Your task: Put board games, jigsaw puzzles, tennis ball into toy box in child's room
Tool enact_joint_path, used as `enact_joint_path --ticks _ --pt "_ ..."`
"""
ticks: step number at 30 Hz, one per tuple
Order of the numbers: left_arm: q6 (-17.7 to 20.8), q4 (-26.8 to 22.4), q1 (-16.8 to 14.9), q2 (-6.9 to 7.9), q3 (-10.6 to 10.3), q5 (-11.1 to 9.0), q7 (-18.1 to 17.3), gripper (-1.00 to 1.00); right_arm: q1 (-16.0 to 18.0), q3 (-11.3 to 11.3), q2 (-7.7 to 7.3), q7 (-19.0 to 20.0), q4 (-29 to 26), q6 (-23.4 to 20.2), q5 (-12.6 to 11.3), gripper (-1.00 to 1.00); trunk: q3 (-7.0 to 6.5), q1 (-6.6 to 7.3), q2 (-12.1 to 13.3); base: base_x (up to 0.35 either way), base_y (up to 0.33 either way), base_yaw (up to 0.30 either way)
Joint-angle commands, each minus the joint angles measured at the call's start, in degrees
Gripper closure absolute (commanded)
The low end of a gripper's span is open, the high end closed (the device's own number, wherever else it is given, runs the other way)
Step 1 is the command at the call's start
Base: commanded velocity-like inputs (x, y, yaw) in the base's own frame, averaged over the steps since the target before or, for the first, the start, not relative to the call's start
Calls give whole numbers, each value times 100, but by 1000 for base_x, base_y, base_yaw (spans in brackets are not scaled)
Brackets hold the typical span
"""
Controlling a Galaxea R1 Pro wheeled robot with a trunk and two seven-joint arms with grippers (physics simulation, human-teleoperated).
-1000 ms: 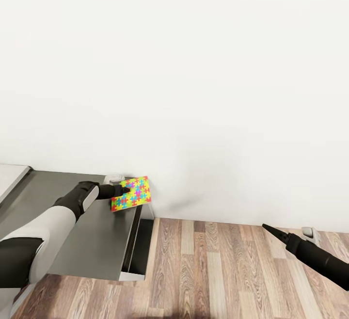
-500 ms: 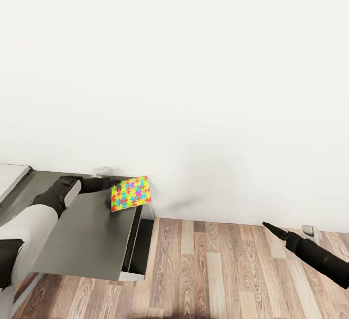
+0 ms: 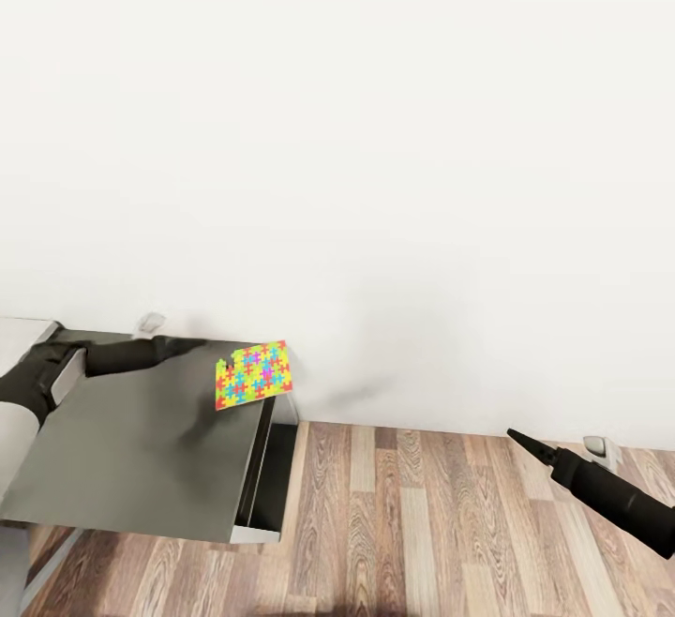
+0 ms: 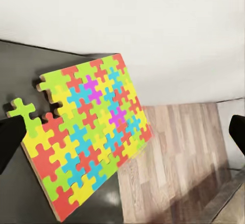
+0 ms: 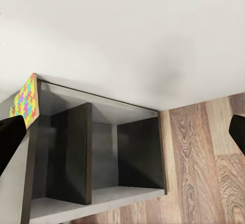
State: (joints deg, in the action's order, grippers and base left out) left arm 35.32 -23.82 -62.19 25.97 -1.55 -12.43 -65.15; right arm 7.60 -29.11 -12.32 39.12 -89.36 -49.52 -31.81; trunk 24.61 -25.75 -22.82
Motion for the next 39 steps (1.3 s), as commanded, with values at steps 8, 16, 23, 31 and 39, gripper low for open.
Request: enact_joint_path --ticks 8,16,23,31,39 --pt "167 -28 292 17 -42 -23 -2148 -100 30 127 15 0 -3 -18 -6 -100 9 -3 -10 0 0 0" --pt "277 -1014 1084 14 -17 -42 -2485 -100 215 1259 58 -268 62 146 -17 -100 9 -3 -10 0 0 0" --pt "1317 -3229 2072 -121 -17 -130 -2485 -100 957 2102 854 -1203 530 116 -35 -100 9 -3 -10 0 0 0" --pt "2059 -5126 2938 -195 115 -111 -2485 -100 1610 2448 1199 -1546 1627 90 -67 -100 9 -3 -10 0 0 0" --pt "2107 -5217 3004 -199 272 -125 -2485 -100 1638 2493 1213 -635 1702 84 -75 -100 9 -3 -10 0 0 0"
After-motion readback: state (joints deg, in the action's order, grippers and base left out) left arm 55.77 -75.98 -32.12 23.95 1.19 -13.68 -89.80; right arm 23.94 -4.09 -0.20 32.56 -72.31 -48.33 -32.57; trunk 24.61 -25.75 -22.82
